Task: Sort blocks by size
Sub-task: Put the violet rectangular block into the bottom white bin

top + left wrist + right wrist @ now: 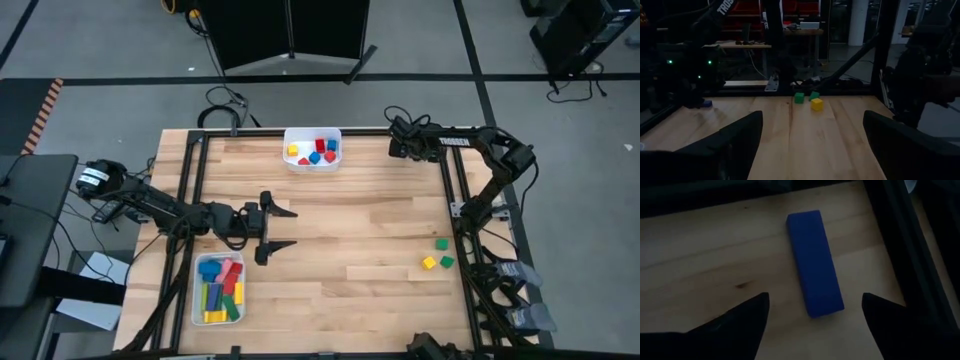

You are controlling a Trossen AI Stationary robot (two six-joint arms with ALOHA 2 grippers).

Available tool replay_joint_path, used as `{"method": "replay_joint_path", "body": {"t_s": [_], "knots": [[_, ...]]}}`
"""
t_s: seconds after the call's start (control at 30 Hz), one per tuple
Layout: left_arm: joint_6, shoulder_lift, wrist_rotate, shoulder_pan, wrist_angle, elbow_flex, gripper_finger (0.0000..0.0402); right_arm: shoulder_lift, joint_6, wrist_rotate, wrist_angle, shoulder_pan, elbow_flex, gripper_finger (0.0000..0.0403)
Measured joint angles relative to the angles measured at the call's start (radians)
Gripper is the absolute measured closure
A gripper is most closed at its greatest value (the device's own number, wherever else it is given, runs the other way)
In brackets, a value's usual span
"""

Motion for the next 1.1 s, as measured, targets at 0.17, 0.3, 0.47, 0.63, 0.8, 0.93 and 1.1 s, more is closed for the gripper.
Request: {"method": "replay_joint_path", "body": {"t_s": [0.17,0.3,0.47,0.63,0.8,0.93,1.1], "knots": [[-0.003,0.0,0.001,0.0,0.0,0.0,0.0049,0.0,-0.009,-0.025,0.0,0.0,-0.001,0.0086],[-0.019,0.0,0.002,0.0,0.0,0.0,0.0049,0.0,-0.08,0.001,0.067,0.025,-0.005,0.0095],[-0.022,0.0,0.002,0.0,0.0,0.0,0.0049,-0.018,-0.11,0.001,0.157,0.075,0.004,0.0102],[-0.022,0.0,0.002,0.0,-0.001,0.0,0.0049,-0.019,-0.238,-0.02,0.217,0.092,0.089,0.0108],[-0.028,0.0,0.003,0.009,-0.003,0.0,0.0049,-0.014,-0.361,-0.05,0.179,0.03,0.192,0.0116],[-0.046,0.0,0.009,0.009,-0.001,0.0,0.0049,0.037,-0.417,-0.161,0.076,-0.07,0.217,0.0121],[-0.055,0.0,0.011,0.009,0.0,0.0,0.0049,0.112,-0.471,-0.202,0.046,-0.117,0.19,0.0123]]}}
